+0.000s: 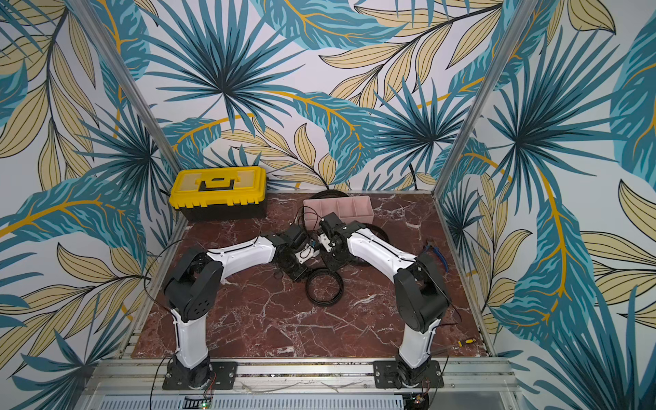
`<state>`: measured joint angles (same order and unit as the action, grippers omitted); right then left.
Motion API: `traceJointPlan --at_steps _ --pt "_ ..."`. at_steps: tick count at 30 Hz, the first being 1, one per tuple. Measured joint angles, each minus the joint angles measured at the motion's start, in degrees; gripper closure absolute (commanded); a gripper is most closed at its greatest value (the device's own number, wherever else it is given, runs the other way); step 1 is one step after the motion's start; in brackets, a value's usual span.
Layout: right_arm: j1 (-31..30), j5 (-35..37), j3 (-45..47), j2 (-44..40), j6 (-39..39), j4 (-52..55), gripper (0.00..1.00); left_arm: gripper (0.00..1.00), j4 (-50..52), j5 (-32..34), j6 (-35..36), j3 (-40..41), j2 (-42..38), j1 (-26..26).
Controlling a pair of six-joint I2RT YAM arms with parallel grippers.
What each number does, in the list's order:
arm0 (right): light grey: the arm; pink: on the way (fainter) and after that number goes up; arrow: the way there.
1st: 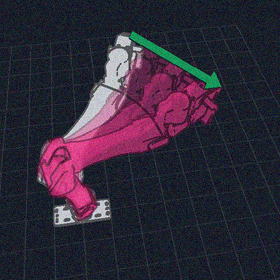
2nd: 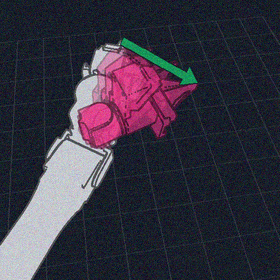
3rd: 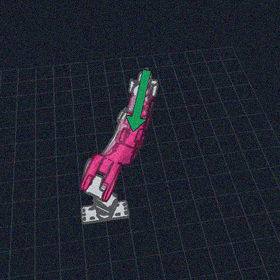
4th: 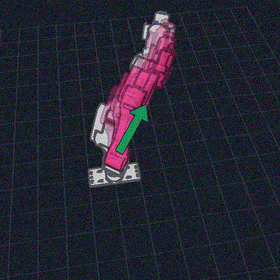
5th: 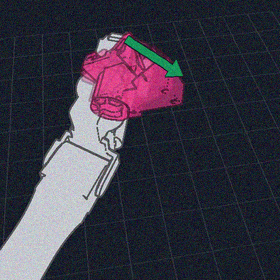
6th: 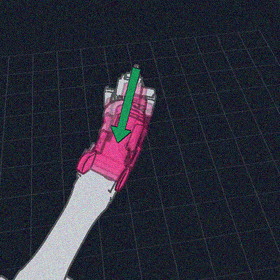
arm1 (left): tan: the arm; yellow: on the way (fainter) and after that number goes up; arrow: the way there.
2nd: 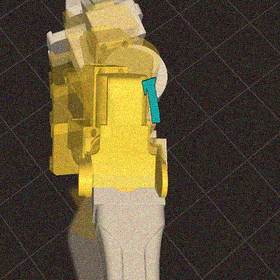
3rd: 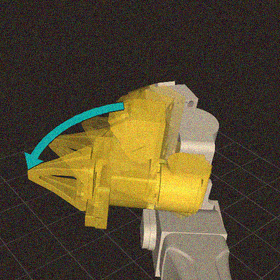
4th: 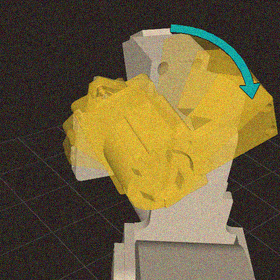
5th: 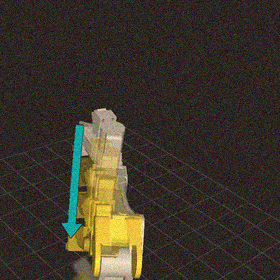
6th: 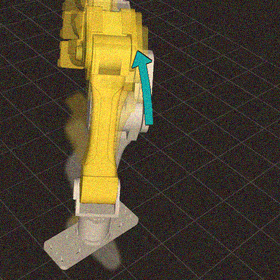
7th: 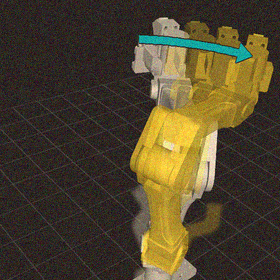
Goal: Place the belts into the storage roll
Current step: Roll the belt at the center of the board.
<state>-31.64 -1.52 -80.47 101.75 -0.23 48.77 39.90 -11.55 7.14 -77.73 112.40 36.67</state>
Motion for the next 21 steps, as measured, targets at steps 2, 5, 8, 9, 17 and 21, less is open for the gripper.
traceJointPlan --at_steps 2,5,8,9,17,21 --pt "0.0 -2.8 0.0 -2.3 1.7 1.0 0.68 1.00 0.0 0.1 0.0 0.0 0.0 0.1" --pt "-0.1 -6.5 1.2 -4.7 6.5 1.2 0.68 1.00 0.0 0.2 0.0 0.0 0.0 0.1" --pt "-0.2 -9.5 5.5 -6.5 9.0 0.9 0.67 1.00 0.0 0.2 0.0 0.0 0.0 0.1" --pt "-0.4 -9.8 7.1 -7.1 8.6 0.8 0.66 1.00 0.0 0.2 0.0 0.0 0.0 0.1" --pt "-1.3 -11.2 16.3 -22.4 -29.6 -0.9 0.58 1.00 0.0 0.0 0.1 0.0 0.0 0.1" --pt "0.3 -14.0 15.5 -19.8 -45.4 -1.2 0.68 1.00 0.0 -0.1 0.2 0.0 0.0 0.1"
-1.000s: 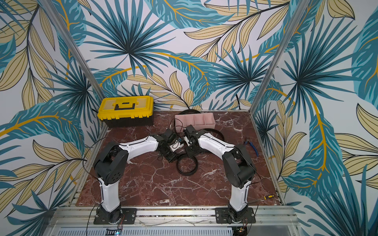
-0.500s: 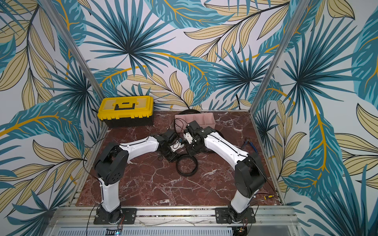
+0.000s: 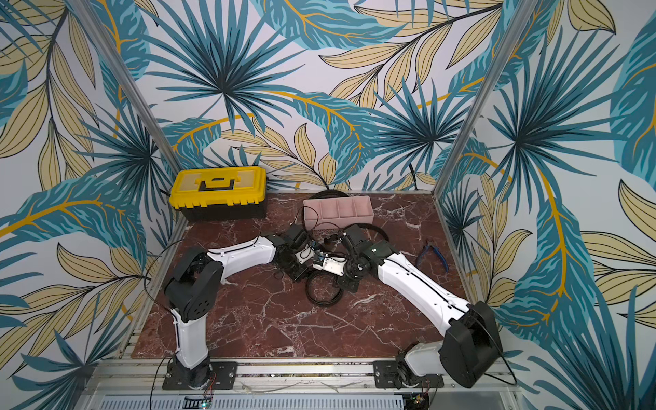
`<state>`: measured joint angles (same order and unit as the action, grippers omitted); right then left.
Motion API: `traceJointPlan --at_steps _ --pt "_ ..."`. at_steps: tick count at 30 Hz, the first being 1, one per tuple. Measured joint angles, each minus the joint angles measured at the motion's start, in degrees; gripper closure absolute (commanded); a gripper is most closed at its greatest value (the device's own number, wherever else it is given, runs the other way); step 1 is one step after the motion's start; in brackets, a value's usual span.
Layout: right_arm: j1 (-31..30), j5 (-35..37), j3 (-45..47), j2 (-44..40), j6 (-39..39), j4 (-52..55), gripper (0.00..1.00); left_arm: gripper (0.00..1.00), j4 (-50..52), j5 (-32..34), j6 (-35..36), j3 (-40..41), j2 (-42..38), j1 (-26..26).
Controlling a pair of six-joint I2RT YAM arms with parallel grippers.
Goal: Place the belts into the storage roll
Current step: Roll the belt at the center of the board.
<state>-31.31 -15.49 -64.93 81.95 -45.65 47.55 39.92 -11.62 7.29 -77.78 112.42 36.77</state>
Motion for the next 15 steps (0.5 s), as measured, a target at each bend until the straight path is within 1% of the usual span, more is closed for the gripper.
traceJointPlan --at_steps 2,4,7,12,15 --pt "0.4 -0.9 -0.5 4.5 -7.0 0.3 0.69 1.00 0.0 -0.1 0.0 0.0 0.0 0.0" --pt "0.4 -1.1 -0.5 8.3 -12.1 0.4 0.69 1.00 -0.1 -0.1 0.2 0.1 0.0 0.0" --pt "0.4 -1.3 -0.5 11.3 -18.0 0.5 0.69 1.00 -0.2 -0.2 0.2 0.2 0.0 0.0" --pt "0.4 -1.5 -0.5 11.7 -24.5 0.5 0.69 1.00 -0.3 -0.2 0.3 0.3 0.0 0.0" --pt "0.4 -1.3 0.0 11.7 -26.8 -0.1 0.67 1.00 -0.3 -0.2 0.3 0.3 0.0 0.0"
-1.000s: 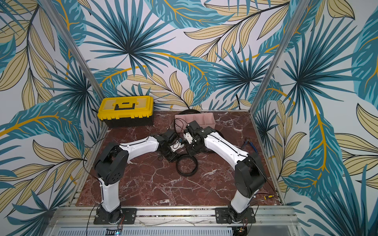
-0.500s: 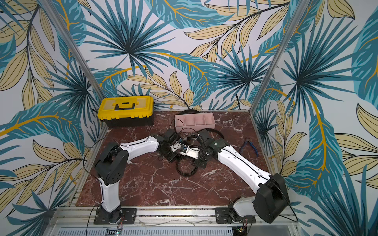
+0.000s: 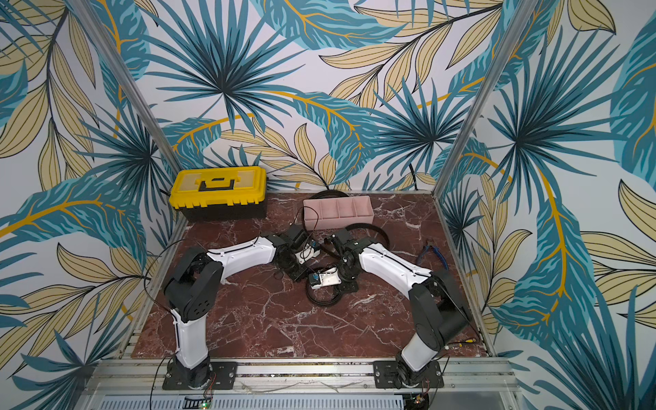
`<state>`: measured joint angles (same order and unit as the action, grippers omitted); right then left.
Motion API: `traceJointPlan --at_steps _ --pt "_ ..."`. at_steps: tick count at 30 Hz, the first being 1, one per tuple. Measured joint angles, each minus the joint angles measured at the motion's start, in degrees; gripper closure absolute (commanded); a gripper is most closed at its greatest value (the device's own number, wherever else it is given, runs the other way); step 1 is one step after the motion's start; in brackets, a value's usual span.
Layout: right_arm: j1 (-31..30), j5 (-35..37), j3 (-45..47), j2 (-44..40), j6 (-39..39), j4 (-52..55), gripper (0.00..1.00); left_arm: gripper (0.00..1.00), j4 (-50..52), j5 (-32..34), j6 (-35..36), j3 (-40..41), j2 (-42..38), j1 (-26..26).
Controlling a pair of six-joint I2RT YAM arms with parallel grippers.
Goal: Place the belts into the storage roll
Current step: Roll the belt at the center of the board.
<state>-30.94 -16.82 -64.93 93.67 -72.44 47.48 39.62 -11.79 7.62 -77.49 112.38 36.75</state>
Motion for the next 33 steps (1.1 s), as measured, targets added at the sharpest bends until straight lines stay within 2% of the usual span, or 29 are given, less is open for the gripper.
traceJointPlan --at_steps 10,33 --pt "0.0 4.8 2.6 1.5 -1.9 -4.5 0.67 1.00 0.0 0.0 0.0 0.0 0.0 0.0" --pt "-0.8 5.0 5.2 2.2 -1.9 -6.1 0.67 1.00 0.0 -0.2 -0.1 0.0 0.0 0.0"
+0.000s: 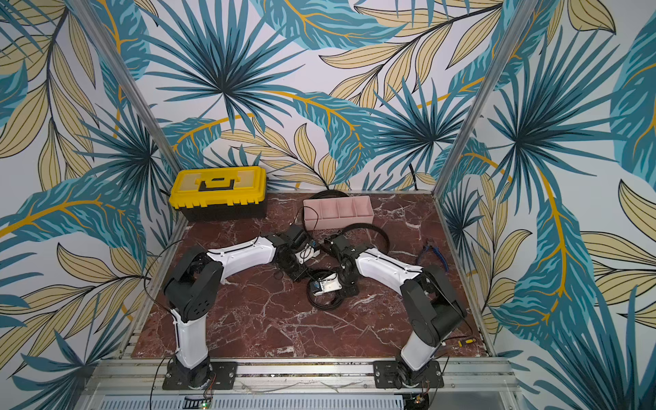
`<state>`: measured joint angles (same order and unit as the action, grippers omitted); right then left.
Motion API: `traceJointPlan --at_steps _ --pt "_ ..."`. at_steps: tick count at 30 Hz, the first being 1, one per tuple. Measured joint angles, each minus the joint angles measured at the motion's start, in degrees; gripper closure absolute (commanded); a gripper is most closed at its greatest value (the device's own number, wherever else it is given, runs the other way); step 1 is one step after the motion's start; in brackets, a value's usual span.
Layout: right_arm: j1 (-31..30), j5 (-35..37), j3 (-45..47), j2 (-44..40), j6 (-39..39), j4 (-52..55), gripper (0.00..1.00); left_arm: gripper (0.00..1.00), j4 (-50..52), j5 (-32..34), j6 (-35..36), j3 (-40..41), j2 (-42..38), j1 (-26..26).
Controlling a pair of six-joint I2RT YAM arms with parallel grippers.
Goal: Place the belts into the storage roll
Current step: Roll the belt at the center of the board.
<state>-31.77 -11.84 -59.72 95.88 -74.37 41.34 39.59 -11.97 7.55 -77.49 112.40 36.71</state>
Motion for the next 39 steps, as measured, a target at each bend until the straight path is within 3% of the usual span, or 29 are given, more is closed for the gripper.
traceJointPlan --at_steps 6,8,9,10,17,22,28,39 --pt "-0.8 0.2 1.4 -0.1 0.3 -1.0 0.69 1.00 -0.2 -0.5 -0.1 0.0 0.0 0.0" --pt "-0.9 0.5 1.4 -0.1 0.7 -1.0 0.82 1.00 -0.2 -0.7 -0.1 0.0 0.0 0.0" --pt "-0.9 0.4 1.4 -0.1 0.9 -1.0 0.95 1.00 -0.2 -0.7 -0.1 0.0 0.1 0.0" --pt "-1.0 0.4 1.5 -0.1 0.7 -1.0 1.00 1.00 -0.2 -0.7 -0.1 0.0 0.1 0.0" --pt "-1.8 -0.2 1.5 -0.1 5.2 -0.5 1.00 1.00 -0.4 -1.0 -1.8 0.0 0.1 -0.1" --pt "-3.0 -0.1 0.8 -0.1 18.1 -0.4 1.00 1.00 -0.8 -1.0 -5.4 0.3 0.0 -0.3" --pt "-4.4 1.3 -3.7 2.4 40.1 -2.0 1.00 1.00 -1.6 -0.6 -11.2 1.5 -0.9 -0.6" --pt "-5.4 6.4 -11.1 7.9 72.3 -5.6 1.00 1.00 -1.7 -2.1 -21.8 4.5 -2.9 -4.9"
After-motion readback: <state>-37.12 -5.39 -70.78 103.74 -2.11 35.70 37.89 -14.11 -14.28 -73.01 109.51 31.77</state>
